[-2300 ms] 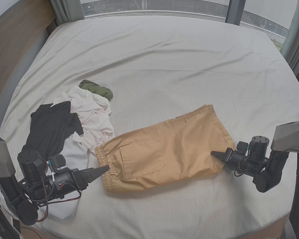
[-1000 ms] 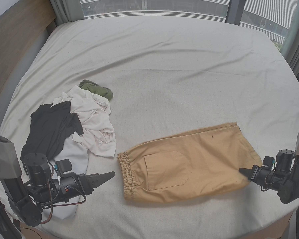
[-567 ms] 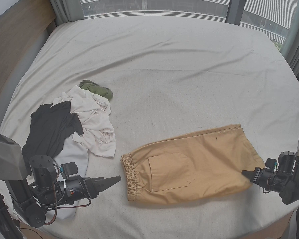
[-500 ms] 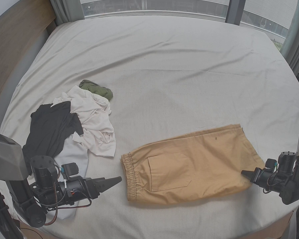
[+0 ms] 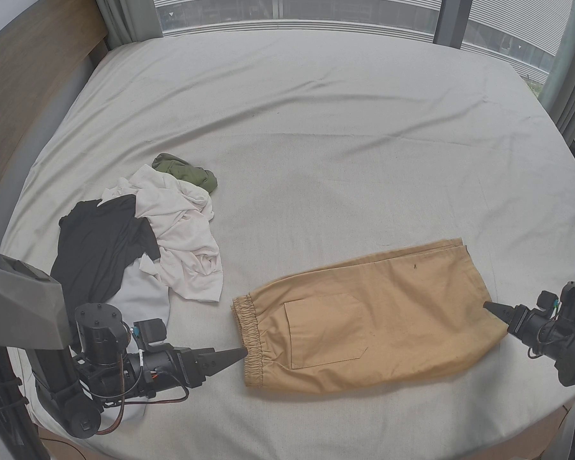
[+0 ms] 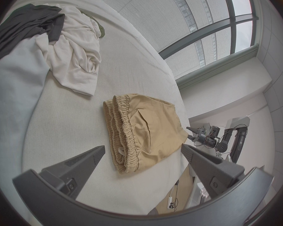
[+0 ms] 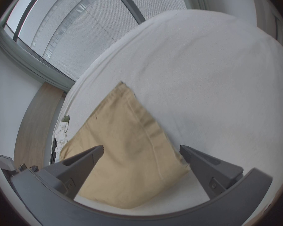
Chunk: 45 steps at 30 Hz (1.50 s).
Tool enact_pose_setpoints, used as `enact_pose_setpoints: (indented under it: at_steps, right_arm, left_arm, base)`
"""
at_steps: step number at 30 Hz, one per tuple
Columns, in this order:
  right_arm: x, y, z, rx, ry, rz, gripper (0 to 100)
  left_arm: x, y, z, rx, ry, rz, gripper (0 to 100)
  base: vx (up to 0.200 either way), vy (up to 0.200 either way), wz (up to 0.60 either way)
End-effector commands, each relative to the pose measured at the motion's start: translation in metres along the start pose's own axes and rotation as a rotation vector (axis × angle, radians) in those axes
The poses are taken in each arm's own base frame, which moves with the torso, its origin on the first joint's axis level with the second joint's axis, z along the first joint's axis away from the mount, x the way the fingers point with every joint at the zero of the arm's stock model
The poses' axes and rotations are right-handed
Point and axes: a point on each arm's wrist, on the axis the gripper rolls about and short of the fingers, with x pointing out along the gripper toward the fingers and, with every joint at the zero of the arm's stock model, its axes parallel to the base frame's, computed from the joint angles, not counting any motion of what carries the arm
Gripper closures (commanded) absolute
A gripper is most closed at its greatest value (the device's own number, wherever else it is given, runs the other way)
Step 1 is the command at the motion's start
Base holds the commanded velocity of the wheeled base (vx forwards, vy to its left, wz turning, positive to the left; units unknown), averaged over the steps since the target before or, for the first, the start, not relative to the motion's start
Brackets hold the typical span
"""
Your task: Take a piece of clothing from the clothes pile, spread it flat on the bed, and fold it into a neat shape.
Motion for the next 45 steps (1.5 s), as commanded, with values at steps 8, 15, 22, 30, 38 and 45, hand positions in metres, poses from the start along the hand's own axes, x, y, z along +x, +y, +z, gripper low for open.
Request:
enact_pose_setpoints:
  at_steps: [8,15,22,30,38,45]
  right_arm:
    - [0.024,0.047,0.033,-0.163,-0.121,0.222,0]
    - [0.034,0.065,0.032,-0.193,-0.114,0.295,0]
    - [0.033,0.065,0.029,-0.189,-0.101,0.297,0]
    - [0.032,0.066,0.028,-0.189,-0.097,0.3,0]
    - [0.031,0.067,0.029,-0.19,-0.102,0.303,0]
    - [0.031,0.068,0.029,-0.192,-0.102,0.308,0]
  left_arm:
    - [0.016,0.011,-0.005,-0.01,0.026,0.012,0]
    - [0.027,0.015,-0.004,-0.006,0.025,0.008,0]
    - [0.039,0.021,-0.006,-0.006,0.029,0.015,0]
    - [0.052,0.026,-0.01,-0.003,0.043,0.009,0]
    - [0.068,0.034,-0.014,-0.002,0.042,0.027,0]
    - [0.079,0.031,-0.005,0.016,0.006,-0.007,0]
  base:
    - [0.0,0.0,0.0]
    - [0.0,0.0,0.0]
    - [0.0,0.0,0.0]
    - [0.0,0.0,0.0]
    - [0.0,0.0,0.0]
    - [0.0,0.0,0.0]
